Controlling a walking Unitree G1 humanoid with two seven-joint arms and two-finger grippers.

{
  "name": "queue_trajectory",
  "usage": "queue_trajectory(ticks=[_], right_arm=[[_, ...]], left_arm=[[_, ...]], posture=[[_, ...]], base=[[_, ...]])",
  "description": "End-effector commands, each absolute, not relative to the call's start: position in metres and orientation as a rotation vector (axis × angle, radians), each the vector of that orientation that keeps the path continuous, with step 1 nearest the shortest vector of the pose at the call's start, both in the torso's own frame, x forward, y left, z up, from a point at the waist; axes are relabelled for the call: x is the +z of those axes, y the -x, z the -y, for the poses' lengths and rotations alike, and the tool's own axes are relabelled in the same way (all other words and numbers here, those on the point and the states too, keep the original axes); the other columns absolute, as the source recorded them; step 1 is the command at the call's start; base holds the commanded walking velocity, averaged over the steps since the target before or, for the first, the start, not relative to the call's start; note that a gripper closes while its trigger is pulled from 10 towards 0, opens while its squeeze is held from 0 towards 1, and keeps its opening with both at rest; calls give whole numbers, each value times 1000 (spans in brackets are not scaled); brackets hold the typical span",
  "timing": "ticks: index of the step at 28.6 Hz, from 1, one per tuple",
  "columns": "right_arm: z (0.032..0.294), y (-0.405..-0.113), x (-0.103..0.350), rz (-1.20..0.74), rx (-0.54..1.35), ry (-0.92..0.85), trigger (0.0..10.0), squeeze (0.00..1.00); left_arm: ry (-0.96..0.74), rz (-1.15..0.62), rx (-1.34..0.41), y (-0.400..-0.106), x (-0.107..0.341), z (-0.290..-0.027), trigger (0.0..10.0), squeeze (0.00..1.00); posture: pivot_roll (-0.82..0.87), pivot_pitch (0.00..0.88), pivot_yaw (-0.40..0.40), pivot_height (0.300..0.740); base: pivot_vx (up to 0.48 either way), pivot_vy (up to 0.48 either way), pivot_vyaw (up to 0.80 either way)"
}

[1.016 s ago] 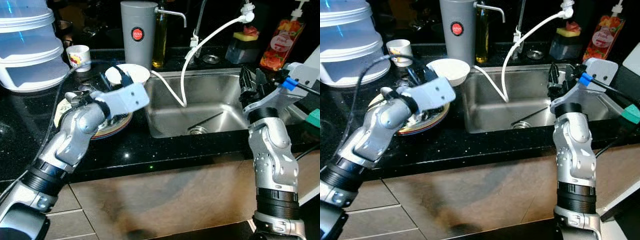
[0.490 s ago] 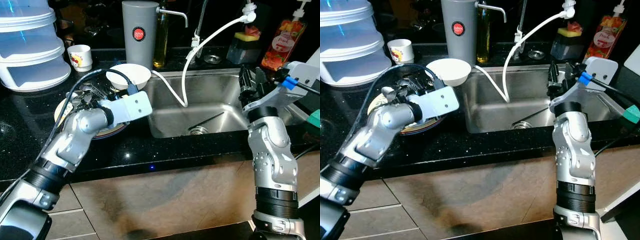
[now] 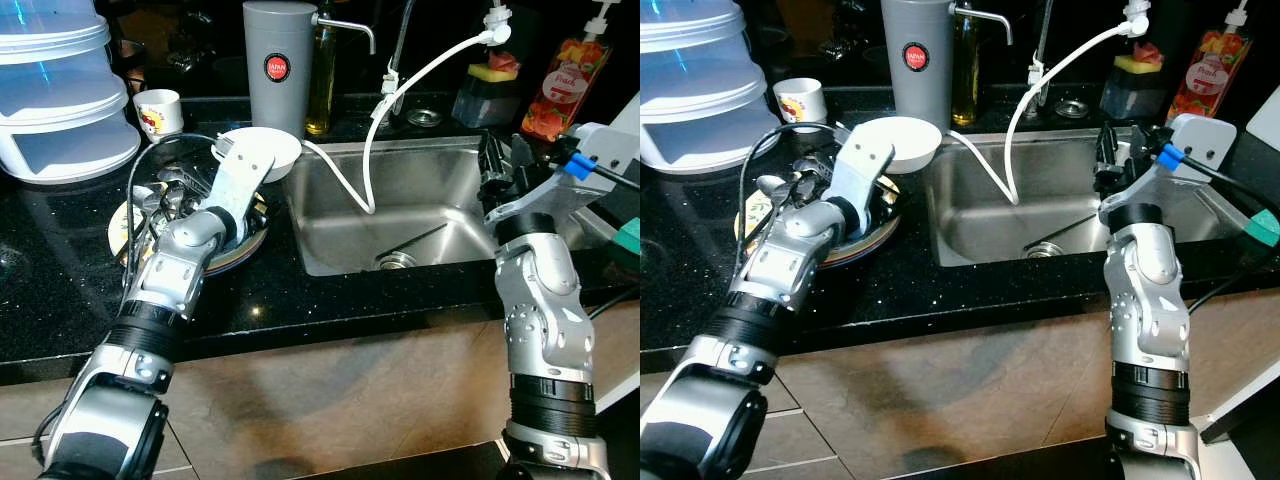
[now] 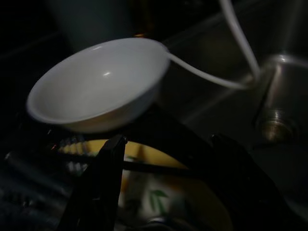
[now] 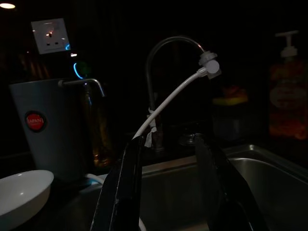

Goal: Kitchen organization

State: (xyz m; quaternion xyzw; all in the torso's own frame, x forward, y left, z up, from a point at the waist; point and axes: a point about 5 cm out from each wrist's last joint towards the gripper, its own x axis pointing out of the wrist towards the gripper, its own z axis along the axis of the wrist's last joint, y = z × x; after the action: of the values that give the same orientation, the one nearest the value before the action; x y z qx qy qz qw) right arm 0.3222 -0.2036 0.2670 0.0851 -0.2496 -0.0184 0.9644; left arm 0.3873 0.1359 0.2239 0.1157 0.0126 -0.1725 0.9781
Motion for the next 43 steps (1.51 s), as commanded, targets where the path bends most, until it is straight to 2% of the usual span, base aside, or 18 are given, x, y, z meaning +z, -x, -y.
queue_trajectory(ticks=[1, 5, 6, 7, 9, 10, 15, 18, 22, 28, 31, 32, 34, 37, 38, 41, 42, 43], right_arm=[[206, -321, 266, 504, -50, -171, 10000, 0], [205, -322, 266, 503, -49, -174, 10000, 0], [205, -321, 265, 501, -47, -175, 10000, 0], [205, -321, 265, 500, -47, -175, 10000, 0], [205, -321, 265, 500, -47, -175, 10000, 0], [205, -321, 265, 499, -46, -176, 10000, 0], [203, -321, 264, 492, -38, -175, 10000, 0], [203, -321, 264, 490, -37, -175, 10000, 0], [201, -323, 261, 477, -21, -175, 10000, 0], [197, -325, 260, 469, -6, -180, 10000, 0], [196, -326, 260, 471, -4, -183, 10000, 0], [196, -326, 260, 471, -4, -183, 10000, 0], [196, -326, 260, 471, -4, -183, 10000, 0], [196, -326, 260, 471, -4, -183, 10000, 0], [196, -326, 261, 473, -7, -183, 10000, 0], [197, -325, 261, 475, -10, -183, 10000, 0], [198, -325, 261, 475, -12, -183, 10000, 0], [198, -324, 261, 475, -13, -182, 10000, 0]], left_arm=[[-164, -55, -315, -390, 224, -138, 10000, 0], [-88, -26, -255, -391, 232, -144, 9725, 0], [-94, 26, -206, -388, 244, -150, 4510, 0], [-98, 50, -177, -386, 249, -153, 4275, 0], [-111, 61, -141, -384, 253, -157, 4667, 0], [-135, 72, -92, -383, 256, -162, 9608, 0], [-134, 44, 155, -366, 258, -192, 10000, 0], [-139, 35, 162, -361, 256, -194, 10000, 0], [-107, -78, 234, -332, 238, -215, 10000, 0], [-70, -132, 256, -321, 232, -226, 10000, 0], [-60, -166, 269, -320, 226, -232, 9451, 0], [-60, -171, 265, -321, 224, -233, 7765, 0], [-55, -186, 252, -322, 222, -232, 6118, 0], [-52, -195, 243, -322, 221, -231, 6039, 0], [-46, -216, 225, -323, 218, -230, 6824, 0], [-42, -246, 205, -323, 213, -229, 6667, 0], [-41, -263, 202, -322, 211, -229, 4824, 0], [-38, -276, 204, -321, 208, -231, 4157, 0]], posture=[[10, 0, -32, 740], [10, 0, -32, 740], [14, 0, -33, 740], [14, 0, -33, 740], [16, 0, -34, 740], [16, 0, -34, 740], [27, 0, -38, 740], [27, 0, -38, 740], [51, 0, -46, 740], [66, 0, -50, 740], [66, 0, -50, 740], [66, 0, -50, 740], [69, 0, -50, 740], [69, 0, -50, 740], [62, 0, -44, 740], [62, 0, -44, 740], [62, 0, -44, 740], [62, 0, -44, 740]], base=[[0, 0, 0], [0, 0, 0], [0, 0, 0], [0, 0, 0], [0, 0, 0], [0, 0, 0], [0, 0, 0], [0, 0, 0], [0, 0, 0], [0, 0, 0], [0, 0, 0], [0, 0, 0], [0, 0, 0], [0, 0, 0], [0, 0, 0], [0, 0, 0], [0, 0, 0], [0, 0, 0]])
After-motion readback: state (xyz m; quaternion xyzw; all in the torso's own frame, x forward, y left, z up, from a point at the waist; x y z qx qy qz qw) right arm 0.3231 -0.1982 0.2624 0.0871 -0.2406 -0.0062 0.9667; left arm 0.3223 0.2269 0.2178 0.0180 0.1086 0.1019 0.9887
